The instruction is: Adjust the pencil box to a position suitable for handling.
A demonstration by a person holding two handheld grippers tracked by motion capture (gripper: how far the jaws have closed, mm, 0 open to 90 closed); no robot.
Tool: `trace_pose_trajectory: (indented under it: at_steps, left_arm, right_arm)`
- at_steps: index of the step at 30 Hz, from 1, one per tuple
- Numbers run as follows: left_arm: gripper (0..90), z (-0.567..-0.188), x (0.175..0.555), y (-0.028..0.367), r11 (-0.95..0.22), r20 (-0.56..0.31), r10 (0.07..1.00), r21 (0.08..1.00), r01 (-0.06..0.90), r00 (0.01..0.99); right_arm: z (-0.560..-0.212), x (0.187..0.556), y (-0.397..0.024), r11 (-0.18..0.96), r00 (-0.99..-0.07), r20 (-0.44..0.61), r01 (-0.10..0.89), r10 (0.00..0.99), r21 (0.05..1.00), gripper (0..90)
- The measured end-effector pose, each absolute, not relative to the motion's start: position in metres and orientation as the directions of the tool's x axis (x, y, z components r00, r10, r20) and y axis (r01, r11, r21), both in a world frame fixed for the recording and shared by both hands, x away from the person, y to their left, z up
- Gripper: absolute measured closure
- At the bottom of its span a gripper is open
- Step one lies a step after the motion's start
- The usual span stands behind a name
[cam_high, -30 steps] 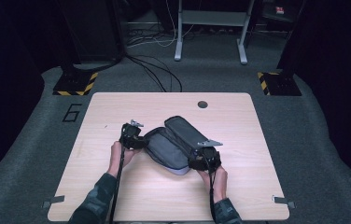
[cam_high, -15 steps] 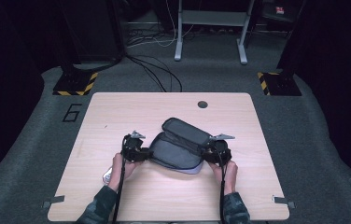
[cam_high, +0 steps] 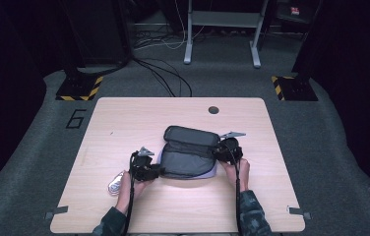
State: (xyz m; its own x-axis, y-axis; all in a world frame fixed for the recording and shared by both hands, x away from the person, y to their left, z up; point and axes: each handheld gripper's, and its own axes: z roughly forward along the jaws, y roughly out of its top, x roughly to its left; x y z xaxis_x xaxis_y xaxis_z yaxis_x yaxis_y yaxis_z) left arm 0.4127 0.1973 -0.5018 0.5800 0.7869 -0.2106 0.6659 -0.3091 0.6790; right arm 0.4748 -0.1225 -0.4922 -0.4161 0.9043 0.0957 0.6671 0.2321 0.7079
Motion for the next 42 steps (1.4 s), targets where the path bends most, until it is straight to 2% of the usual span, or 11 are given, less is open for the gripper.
trace_pose_trajectory:
  at_steps: [11,15,16,18,22,26,33,36,42]
  left_arm:
    - [67.2,-0.503,0.403,0.196,-0.274,-0.237,0.784,0.697,0.663,0.574]
    - [65.8,-0.5,0.404,0.2,-0.276,-0.232,0.776,0.711,0.646,0.587]
    - [64.0,-0.499,0.404,0.201,-0.263,-0.239,0.779,0.715,0.648,0.58]
    - [55.1,-0.494,0.405,0.206,-0.257,-0.238,0.78,0.722,0.643,0.579]
    - [38.2,-0.486,0.404,0.218,-0.222,-0.231,0.797,0.747,0.626,0.559]
    - [27.8,-0.481,0.402,0.235,-0.221,-0.211,0.8,0.768,0.602,0.562]
    - [16.7,-0.476,0.391,0.261,-0.233,-0.166,0.815,0.784,0.576,0.555]
    - [14.7,-0.475,0.385,0.272,-0.26,-0.127,0.822,0.784,0.564,0.555]
    - [10.2,-0.476,0.373,0.292,-0.25,-0.107,0.843,0.79,0.56,0.527]
  right_arm:
    - [-0.493,0.49,-0.114,0.247,-0.438,0.097,0.66,0.894,0.71,63.7]
    - [-0.492,0.49,-0.114,0.248,-0.449,0.106,0.658,0.887,0.711,57.7]
    - [-0.491,0.488,-0.113,0.242,-0.443,0.111,0.663,0.889,0.709,56.1]
    - [-0.487,0.483,-0.115,0.232,-0.451,0.125,0.655,0.884,0.719,48.2]
    - [-0.474,0.47,-0.123,0.23,-0.476,0.128,0.623,0.87,0.748,38.2]
    - [-0.464,0.454,-0.135,0.225,-0.484,0.118,0.593,0.867,0.773,31.1]
    - [-0.466,0.423,-0.162,0.209,-0.455,0.098,0.577,0.885,0.79,15.5]
    - [-0.469,0.41,-0.174,0.202,-0.437,0.095,0.586,0.895,0.785,13.8]
    - [-0.482,0.388,-0.205,0.184,-0.385,0.079,0.599,0.919,0.78,10.2]
